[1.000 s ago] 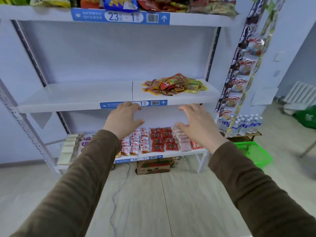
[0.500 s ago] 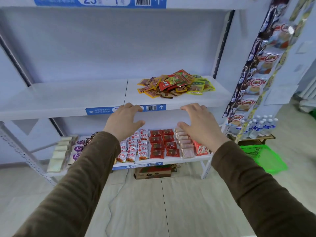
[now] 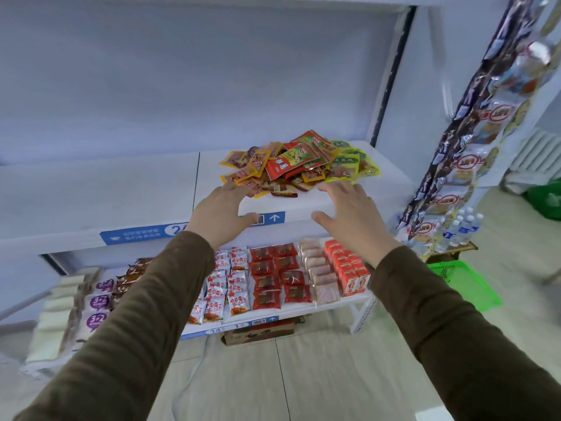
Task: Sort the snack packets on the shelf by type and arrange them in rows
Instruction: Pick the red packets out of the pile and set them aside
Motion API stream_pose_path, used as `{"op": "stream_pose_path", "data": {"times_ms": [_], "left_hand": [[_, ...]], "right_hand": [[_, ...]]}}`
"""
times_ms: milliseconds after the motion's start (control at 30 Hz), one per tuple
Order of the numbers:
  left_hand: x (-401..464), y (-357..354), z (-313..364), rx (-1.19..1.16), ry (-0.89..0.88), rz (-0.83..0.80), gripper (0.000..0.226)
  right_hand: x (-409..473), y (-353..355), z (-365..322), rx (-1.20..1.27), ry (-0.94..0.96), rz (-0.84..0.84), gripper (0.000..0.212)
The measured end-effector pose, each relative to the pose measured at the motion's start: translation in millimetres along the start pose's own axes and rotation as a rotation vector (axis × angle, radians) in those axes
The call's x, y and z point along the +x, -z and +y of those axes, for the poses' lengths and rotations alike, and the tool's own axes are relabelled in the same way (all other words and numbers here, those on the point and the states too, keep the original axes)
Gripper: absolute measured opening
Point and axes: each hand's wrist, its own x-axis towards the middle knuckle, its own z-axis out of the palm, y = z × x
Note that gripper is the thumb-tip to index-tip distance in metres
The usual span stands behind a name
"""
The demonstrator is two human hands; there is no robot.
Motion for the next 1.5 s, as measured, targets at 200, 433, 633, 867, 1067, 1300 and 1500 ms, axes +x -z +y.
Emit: {"op": "stream_pose_path", "data": {"times_ms": [200,433,633,867,1067,1300,1500], "left_hand": [[70.9,-19.8,-4.5,-0.002,0.029,-0.012,0.055],[138.7,-38.4,-7.1,-0.028,0.086,-0.004,0.061],[198.2,-52.0,-16.6,-0.06,0.05,-0.022,0.054],[266.2,-58.5,-34.2,-0.139,-0.036,-0.034,0.048],[307.2,-77.5,-39.8,-0.165,-0.06,-0.11,0.053],[336.7,-99.9,-43.6,-0.232,-0.034,-0.206,0.064],[355.4,-111.8,-37.8,-0.285,-0.021,-0.345,0.075]], "right_hand": [[69.9,-14.9,30.3,0.018,0.011,-0.002,0.056],[144.6,-33.4,71.1,0.088,-0.035,0.008,0.06],[202.4,-46.7,98.2,0.138,-0.072,-0.007,0.061],[258.2,-59.6,113.0,0.21,-0.135,-0.048,0.061],[284.6,-75.0,125.6,0.241,-0.193,-0.106,0.065],[315.9,-92.1,134.6,0.316,-0.211,-0.198,0.082],[329.6,-107.9,138.5,0.364,-0.214,-0.268,0.1]]}}
